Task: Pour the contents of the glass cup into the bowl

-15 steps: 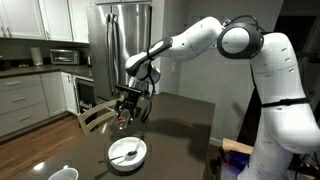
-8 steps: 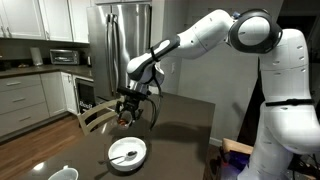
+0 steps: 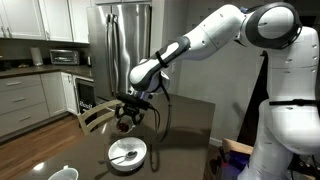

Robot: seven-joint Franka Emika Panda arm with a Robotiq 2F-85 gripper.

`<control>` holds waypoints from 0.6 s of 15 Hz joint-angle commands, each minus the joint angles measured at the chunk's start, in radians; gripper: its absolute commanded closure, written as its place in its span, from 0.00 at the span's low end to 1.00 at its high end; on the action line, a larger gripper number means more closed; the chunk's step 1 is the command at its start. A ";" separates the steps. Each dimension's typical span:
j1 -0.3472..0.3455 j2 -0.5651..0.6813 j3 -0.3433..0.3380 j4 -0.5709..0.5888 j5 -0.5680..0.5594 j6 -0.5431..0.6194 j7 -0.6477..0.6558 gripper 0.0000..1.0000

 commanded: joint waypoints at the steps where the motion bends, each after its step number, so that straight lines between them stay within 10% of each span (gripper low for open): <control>1: 0.010 -0.070 0.016 -0.086 -0.064 0.105 0.005 0.58; 9: 0.025 -0.092 0.025 -0.160 -0.160 0.304 0.029 0.58</control>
